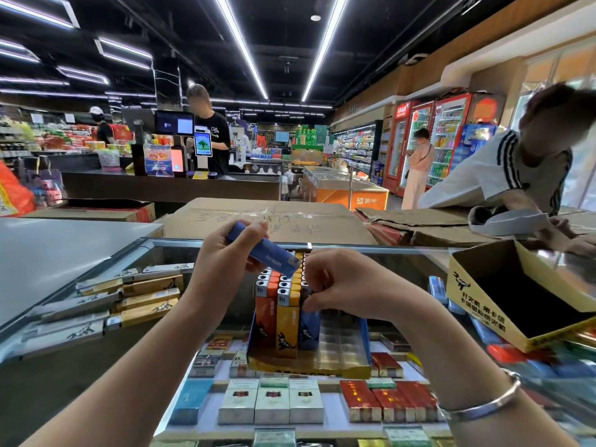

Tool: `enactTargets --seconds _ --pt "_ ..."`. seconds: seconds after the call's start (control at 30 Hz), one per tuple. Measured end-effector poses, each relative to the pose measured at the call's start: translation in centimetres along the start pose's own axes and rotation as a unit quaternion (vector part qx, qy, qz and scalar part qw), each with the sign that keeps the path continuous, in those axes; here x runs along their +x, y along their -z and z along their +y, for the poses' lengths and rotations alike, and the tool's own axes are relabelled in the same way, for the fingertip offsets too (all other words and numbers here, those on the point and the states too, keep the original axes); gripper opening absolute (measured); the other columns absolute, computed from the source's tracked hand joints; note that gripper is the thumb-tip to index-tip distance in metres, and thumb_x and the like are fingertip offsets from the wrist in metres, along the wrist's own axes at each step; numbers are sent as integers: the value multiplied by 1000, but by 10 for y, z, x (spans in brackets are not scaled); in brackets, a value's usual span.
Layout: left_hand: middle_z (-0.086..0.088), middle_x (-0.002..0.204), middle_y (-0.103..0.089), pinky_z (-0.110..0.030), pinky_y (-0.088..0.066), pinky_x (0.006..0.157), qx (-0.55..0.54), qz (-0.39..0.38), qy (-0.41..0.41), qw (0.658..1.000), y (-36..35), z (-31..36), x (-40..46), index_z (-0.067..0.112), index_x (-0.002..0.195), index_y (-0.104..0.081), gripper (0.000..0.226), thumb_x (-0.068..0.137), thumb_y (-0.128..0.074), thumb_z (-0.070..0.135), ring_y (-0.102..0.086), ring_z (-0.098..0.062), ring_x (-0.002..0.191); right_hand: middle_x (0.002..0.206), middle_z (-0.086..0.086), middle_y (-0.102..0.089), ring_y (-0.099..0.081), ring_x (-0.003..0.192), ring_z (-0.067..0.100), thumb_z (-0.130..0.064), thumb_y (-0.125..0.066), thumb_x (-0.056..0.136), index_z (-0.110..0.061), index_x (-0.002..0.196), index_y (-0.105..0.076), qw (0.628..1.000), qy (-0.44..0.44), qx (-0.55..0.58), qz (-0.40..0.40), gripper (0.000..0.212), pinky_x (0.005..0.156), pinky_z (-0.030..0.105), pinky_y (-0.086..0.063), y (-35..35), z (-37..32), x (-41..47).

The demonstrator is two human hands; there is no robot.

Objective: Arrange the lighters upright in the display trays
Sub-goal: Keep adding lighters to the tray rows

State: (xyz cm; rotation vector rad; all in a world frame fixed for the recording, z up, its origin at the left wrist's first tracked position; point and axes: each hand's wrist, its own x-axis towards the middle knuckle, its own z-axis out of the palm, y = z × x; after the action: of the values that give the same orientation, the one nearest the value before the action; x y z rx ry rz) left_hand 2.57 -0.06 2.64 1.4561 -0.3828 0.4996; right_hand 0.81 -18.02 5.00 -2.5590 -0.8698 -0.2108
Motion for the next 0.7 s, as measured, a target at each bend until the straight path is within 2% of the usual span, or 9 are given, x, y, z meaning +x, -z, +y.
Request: enactTargets --seconds 0.07,0.13,0.2,0.23,0.37,0.47,0.6,0.7 --pt "9 61 -56 -14 -50 54 0 -8 -9 1000 1 1 0 20 72 -58 17 83 -58 33 -56 -1 58 63 -10 -47 -40 56 2 -28 -75 74 -24 65 -51 999 -4 32 0 27 55 23 -36 0 2 -1" --pt "10 61 -56 -15 -50 54 -2 -19 -15 1000 1 2 -1 19 72 -58 19 77 -62 37 -57 -2 58 58 -12 -44 -38 52 0 -31 -76 74 -20 68 -53 995 0 91 32 26 52 19 -32 0 5 -2" --pt "12 61 -58 -16 -50 53 -11 -31 -18 999 2 2 -1 19 72 -58 20 72 -64 38 -57 -2 59 60 -13 -46 -40 53 -2 -29 -77 74 -22 72 -53 987 15 141 71 25 52 15 -35 2 6 -2" --pt "11 62 -60 -16 -50 53 -19 -36 -18 999 3 2 -2 20 72 -59 19 70 -65 38 -58 -3 60 64 -12 -48 -42 56 -2 -27 -77 74 -25 74 -53 983 22 159 86 25 53 15 -38 3 7 -2" --pt "7 66 -67 -16 -52 52 -65 -53 -9 996 5 5 0 30 63 -64 12 59 -71 40 -65 -8 63 71 -3 -58 -52 64 12 -15 -76 75 -25 84 -56 958 49 251 125 25 63 32 -50 5 6 0" --pt "-3 71 -70 -18 -53 55 -79 -90 -1 993 4 5 -1 29 61 -63 13 56 -73 36 -67 -13 66 69 -2 -60 -54 58 12 -2 -70 78 -19 91 -58 933 72 326 135 25 54 24 -48 7 7 -1" --pt "-9 76 -72 -18 -51 55 -52 -123 8 991 0 1 -4 22 73 -59 24 59 -73 34 -68 -16 68 69 9 -60 -52 53 14 7 -64 80 -14 94 -62 904 79 397 140 25 48 25 -45 9 11 -1" --pt "-5 86 -73 -18 -51 57 -24 -149 4 989 -1 0 -4 22 88 -58 30 63 -72 31 -69 -15 75 70 9 -60 -53 55 15 6 -61 82 -14 96 -64 902 73 392 164 25 48 23 -47 10 13 -1"
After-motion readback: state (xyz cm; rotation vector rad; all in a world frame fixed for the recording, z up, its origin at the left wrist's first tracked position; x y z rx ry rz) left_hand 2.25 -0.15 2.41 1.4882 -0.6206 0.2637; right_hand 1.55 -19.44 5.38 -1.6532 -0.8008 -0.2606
